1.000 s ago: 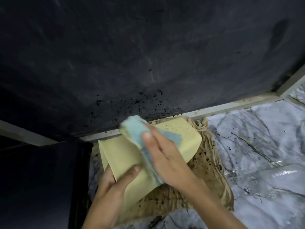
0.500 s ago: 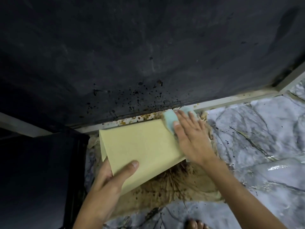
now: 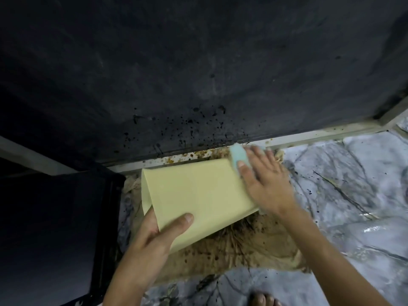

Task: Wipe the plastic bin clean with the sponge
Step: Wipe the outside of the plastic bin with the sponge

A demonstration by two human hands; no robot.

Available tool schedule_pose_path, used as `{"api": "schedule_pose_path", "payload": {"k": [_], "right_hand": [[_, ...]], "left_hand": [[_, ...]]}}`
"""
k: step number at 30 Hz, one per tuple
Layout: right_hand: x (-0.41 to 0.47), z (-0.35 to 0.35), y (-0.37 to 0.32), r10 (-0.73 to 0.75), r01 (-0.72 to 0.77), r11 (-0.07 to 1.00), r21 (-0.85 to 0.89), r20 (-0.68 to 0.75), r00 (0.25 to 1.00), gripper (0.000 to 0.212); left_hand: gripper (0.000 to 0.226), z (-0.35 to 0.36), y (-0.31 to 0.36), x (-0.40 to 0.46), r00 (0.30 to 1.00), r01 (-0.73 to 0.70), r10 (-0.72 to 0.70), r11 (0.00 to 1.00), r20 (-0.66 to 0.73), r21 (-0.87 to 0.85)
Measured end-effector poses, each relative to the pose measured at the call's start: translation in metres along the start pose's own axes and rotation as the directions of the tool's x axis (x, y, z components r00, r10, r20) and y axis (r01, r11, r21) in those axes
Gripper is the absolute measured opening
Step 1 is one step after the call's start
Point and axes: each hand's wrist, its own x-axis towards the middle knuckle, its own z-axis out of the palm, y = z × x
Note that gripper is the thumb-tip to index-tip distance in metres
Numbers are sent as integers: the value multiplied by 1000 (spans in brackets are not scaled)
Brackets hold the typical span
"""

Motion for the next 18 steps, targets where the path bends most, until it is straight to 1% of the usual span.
{"api": "schedule_pose_path", "payload": {"k": [1, 2, 4, 5, 6, 7, 8, 9, 11, 12, 13, 14, 15, 16, 17, 18], "right_hand": [[-7, 8, -16, -85, 85, 995, -47, 2, 996, 58], [-15, 16, -39, -194, 193, 981, -31, -1, 981, 57], [-31, 32, -82, -400, 400, 915, 47, 5, 916, 53], [-36, 37, -97, -465, 463, 883, 83, 15, 885, 52], [-37, 38, -102, -491, 487, 869, 92, 24, 871, 52], [-33, 35, -99, -485, 483, 873, 68, 18, 874, 52], [-27, 30, -86, -450, 450, 893, 29, -5, 893, 52], [-19, 25, -64, -383, 383, 924, -5, -22, 923, 53], [-2, 12, -14, -191, 189, 981, -38, -30, 981, 56], [5, 4, 9, -98, 99, 995, 22, -37, 994, 57], [10, -3, 27, -23, 30, 987, 159, -45, 999, 57], [13, -6, 40, 25, -10, 947, 321, -42, 999, 54], [14, -6, 50, 30, -11, 898, 440, -36, 999, 50], [14, -7, 56, 1, 20, 868, 496, -42, 999, 43], [13, -7, 60, -32, 56, 858, 510, -56, 998, 37], [11, -7, 64, -48, 82, 850, 520, -78, 996, 33]], "left_hand": [[55, 1, 2, 0, 1000, 5, -5, 1000, 2, -11], [55, 2, 4, -2, 1000, 15, -15, 999, 6, -33], [59, 4, 7, -4, 999, 1, 2, 998, 43, -63], [62, 6, 7, -5, 998, -7, 12, 997, 68, -71], [63, 7, 7, -7, 997, 1, 6, 996, 77, -86], [62, 7, 8, -8, 998, 19, -12, 994, 65, -106], [59, 7, 9, -10, 998, 42, -37, 993, 45, -115], [58, 6, 9, -12, 998, 67, -65, 992, 22, -108], [58, 1, 8, -15, 993, 115, -116, 989, -2, -95], [60, 1, 12, -14, 990, 143, -143, 985, -3, -94], [63, 0, 18, -10, 986, 166, -168, 982, -16, -94], [63, -1, 25, -4, 982, 180, -184, 979, -39, -98], [57, 0, 32, 5, 980, 184, -191, 977, -58, -103], [45, 1, 42, 16, 979, 184, -193, 976, -70, -116], [33, 1, 51, 24, 981, 175, -184, 976, -63, -129], [28, -2, 57, 27, 989, 139, -145, 981, -33, -138]]}}
